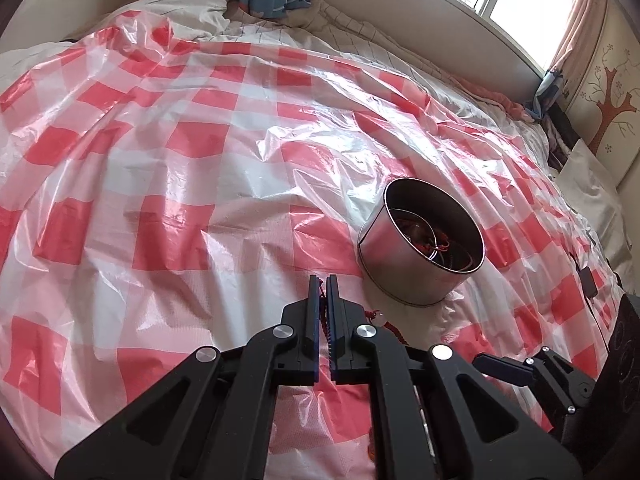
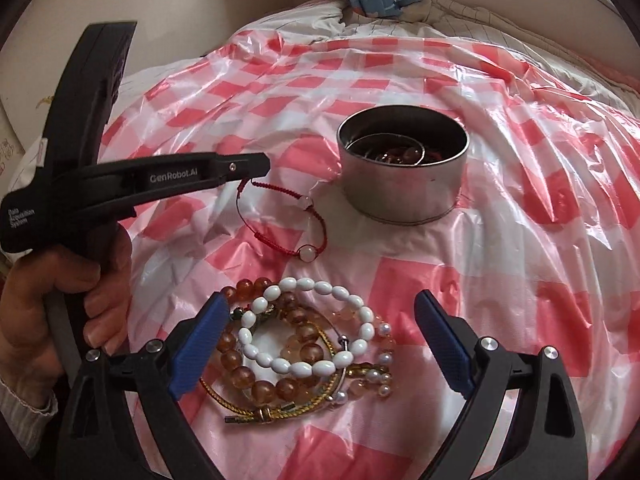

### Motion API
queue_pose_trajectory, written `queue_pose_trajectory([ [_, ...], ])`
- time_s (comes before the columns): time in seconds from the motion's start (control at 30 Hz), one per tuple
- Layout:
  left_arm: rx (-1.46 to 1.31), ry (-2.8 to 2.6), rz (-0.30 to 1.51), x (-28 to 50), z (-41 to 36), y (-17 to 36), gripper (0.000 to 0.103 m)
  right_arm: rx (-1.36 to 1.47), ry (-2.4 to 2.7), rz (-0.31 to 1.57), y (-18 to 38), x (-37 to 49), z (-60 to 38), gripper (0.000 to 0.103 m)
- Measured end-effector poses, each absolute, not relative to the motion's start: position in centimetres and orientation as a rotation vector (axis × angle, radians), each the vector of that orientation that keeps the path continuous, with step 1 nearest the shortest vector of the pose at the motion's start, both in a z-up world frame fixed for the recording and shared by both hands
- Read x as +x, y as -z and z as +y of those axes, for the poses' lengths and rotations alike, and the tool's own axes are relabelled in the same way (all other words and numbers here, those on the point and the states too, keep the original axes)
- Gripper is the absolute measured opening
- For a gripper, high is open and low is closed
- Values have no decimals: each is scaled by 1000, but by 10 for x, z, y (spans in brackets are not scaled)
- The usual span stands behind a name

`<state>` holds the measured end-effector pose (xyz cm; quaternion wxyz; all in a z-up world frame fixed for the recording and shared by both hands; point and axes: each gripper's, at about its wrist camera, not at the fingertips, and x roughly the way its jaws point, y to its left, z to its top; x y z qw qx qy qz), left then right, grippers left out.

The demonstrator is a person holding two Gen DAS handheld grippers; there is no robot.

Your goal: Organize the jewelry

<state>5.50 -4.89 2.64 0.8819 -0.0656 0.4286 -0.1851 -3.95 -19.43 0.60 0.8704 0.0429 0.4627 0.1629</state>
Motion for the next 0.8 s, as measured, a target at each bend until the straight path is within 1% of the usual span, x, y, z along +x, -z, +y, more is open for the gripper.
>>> queue_pose_trajectory([
  [0.1, -135, 387, 898, 55, -49, -26, 3, 97, -356, 981, -2, -38, -192, 89],
  [0.13, -135, 387, 900, 55, -49, -25, 3, 105, -354, 983, -1, -38, -194, 81],
  [0.17, -136, 388, 901, 56, -50, -25, 3, 117, -353, 992, 0, -37, -197, 62],
  [0.2, -136, 388, 903, 56, -50, -25, 3, 142, -359, 992, -1, -37, -200, 58],
  [0.23, -137, 387, 903, 56, -50, -25, 3, 153, -357, 989, -2, -38, -202, 49],
  [0.27, -138, 388, 904, 56, -50, -25, 3, 157, -343, 982, -3, -38, -205, 42],
  [0.4, -137, 388, 904, 56, -50, -25, 3, 233, -314, 942, -11, -40, -222, 32],
  [0.43, -136, 388, 904, 56, -50, -25, 3, 247, -298, 927, -13, -40, -228, 27],
  [0.6, -133, 387, 911, 57, -51, -21, 3, 339, -265, 928, -12, -37, -248, 27],
  [0.67, -133, 387, 914, 56, -52, -19, 3, 329, -266, 946, -9, -34, -246, 39],
  [0.73, -132, 387, 917, 55, -52, -18, 4, 278, -270, 962, -8, -32, -238, 39],
  [0.8, -131, 388, 920, 55, -53, -18, 4, 132, -221, 992, -2, -30, -221, 39],
])
